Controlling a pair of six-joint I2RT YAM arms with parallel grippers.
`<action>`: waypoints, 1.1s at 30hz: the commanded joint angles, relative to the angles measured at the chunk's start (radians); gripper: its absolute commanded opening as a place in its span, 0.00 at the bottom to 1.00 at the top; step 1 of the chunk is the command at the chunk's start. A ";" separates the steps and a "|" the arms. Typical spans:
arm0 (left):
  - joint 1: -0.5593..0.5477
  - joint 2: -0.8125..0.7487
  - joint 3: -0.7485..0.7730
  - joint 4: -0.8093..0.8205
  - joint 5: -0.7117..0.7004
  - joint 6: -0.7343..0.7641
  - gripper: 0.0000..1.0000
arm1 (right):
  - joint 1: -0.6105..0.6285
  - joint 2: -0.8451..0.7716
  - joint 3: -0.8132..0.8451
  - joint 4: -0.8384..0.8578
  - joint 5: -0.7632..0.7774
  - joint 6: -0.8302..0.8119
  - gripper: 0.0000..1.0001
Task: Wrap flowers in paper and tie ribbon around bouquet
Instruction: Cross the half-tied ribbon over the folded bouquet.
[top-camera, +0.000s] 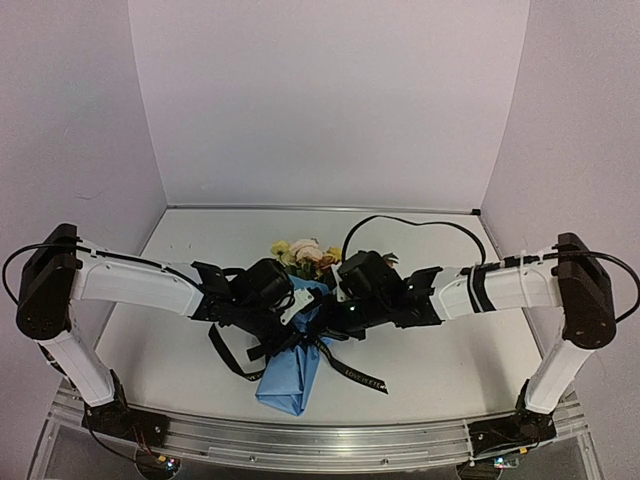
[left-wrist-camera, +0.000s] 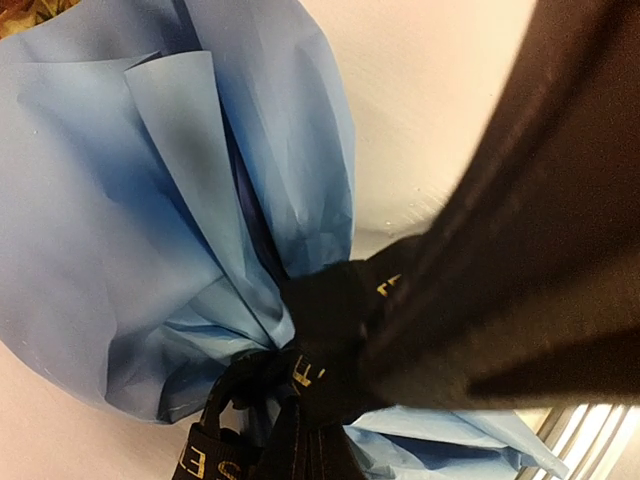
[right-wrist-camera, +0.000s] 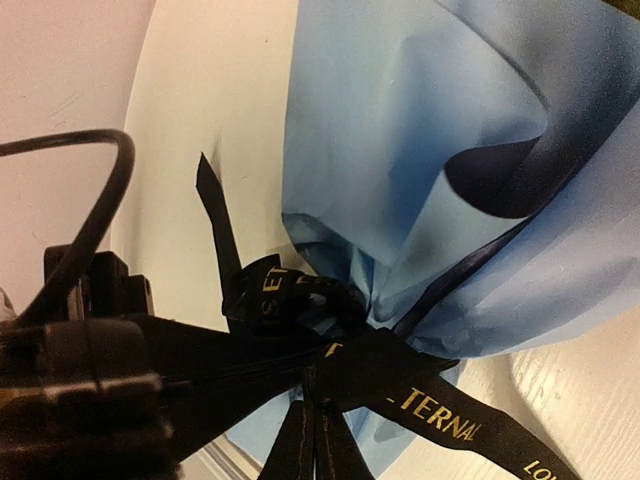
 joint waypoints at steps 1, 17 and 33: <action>-0.002 0.010 0.039 -0.017 -0.014 -0.011 0.00 | 0.014 -0.036 -0.014 -0.028 -0.046 -0.022 0.00; 0.000 -0.016 0.031 -0.042 0.014 -0.014 0.01 | 0.009 0.074 0.020 -0.073 -0.093 -0.042 0.00; 0.020 -0.079 0.144 -0.161 0.208 0.019 0.26 | 0.005 0.111 0.035 -0.110 -0.103 -0.135 0.00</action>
